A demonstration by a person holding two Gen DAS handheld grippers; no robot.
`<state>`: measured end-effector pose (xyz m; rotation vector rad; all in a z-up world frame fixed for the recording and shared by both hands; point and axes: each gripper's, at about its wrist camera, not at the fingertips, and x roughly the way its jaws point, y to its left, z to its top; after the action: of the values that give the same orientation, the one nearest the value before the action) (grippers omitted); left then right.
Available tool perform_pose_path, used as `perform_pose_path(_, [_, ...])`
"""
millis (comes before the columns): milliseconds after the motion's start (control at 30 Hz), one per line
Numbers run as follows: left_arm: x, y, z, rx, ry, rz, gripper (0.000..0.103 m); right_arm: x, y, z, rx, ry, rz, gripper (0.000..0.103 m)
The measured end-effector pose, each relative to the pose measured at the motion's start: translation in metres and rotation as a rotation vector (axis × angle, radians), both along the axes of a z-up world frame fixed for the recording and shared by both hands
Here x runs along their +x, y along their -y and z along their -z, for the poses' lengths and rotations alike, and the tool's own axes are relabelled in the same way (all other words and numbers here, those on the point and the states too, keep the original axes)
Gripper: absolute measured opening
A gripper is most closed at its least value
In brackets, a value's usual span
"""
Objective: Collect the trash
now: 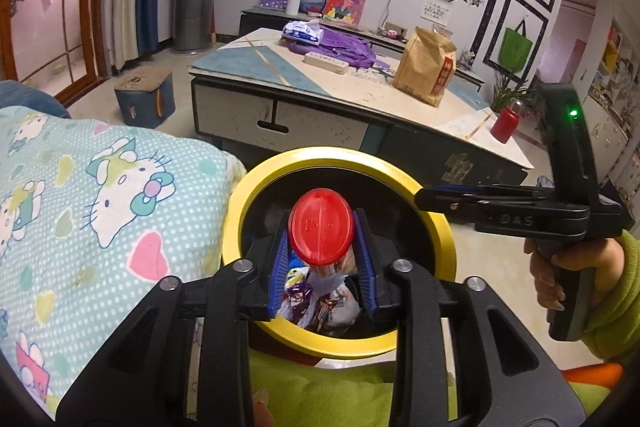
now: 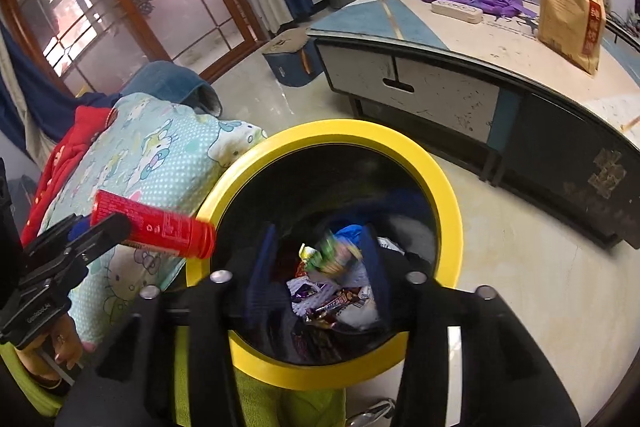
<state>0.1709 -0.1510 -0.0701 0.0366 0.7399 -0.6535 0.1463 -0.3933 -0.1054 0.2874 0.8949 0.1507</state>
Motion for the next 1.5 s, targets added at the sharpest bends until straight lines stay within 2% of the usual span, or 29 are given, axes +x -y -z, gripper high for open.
perform_pose_path(33, [0.0, -0.002, 0.0, 0.004, 0.003, -0.011, 0.044, -0.001, -0.001, -0.002, -0.002, 0.006, 0.006, 0.054])
perform_pose_path(100, [-0.003, -0.006, -0.002, 0.004, 0.01, -0.029, 0.05, -0.004, -0.002, -0.005, -0.003, 0.019, 0.016, 0.071])
perform_pose_path(167, [-0.005, -0.013, -0.006, 0.005, 0.024, -0.055, 0.058, -0.009, -0.009, -0.012, -0.017, 0.052, 0.016, 0.078])
perform_pose_path(200, [-0.007, -0.017, -0.009, 0.005, 0.034, -0.074, 0.066, -0.012, -0.013, -0.016, -0.027, 0.074, 0.014, 0.083])
perform_pose_path(233, [-0.009, -0.019, -0.011, -0.001, 0.041, -0.084, 0.068, -0.015, -0.016, -0.019, -0.038, 0.092, 0.013, 0.087])
perform_pose_path(267, [-0.011, -0.024, -0.014, -0.007, 0.049, -0.098, 0.068, -0.018, -0.02, -0.022, -0.048, 0.115, 0.007, 0.089])
perform_pose_path(300, [-0.013, -0.028, -0.018, -0.005, 0.06, -0.116, 0.072, -0.021, -0.025, -0.026, -0.055, 0.141, -0.004, 0.09])
perform_pose_path(333, [-0.015, -0.03, -0.021, -0.003, 0.071, -0.132, 0.082, -0.025, -0.031, -0.03, -0.068, 0.174, -0.017, 0.093])
perform_pose_path(400, [-0.021, -0.04, -0.028, -0.013, 0.097, -0.166, 0.089, -0.033, -0.043, -0.039, -0.094, 0.244, -0.027, 0.095])
perform_pose_path(633, [-0.041, -0.07, -0.04, -0.036, 0.148, -0.26, 0.092, -0.059, -0.081, -0.062, -0.15, 0.449, -0.087, 0.097])
perform_pose_path(1000, [-0.081, -0.106, -0.051, -0.014, 0.276, -0.414, 0.092, -0.096, -0.116, -0.073, -0.223, 0.673, -0.089, 0.097])
perform_pose_path(1233, [-0.105, -0.118, -0.051, -0.023, 0.309, -0.421, 0.092, -0.109, -0.123, -0.074, -0.243, 0.741, -0.069, 0.097])
perform_pose_path(1500, [-0.115, -0.12, -0.051, -0.042, 0.325, -0.432, 0.092, -0.111, -0.13, -0.073, -0.272, 0.749, -0.083, 0.097])
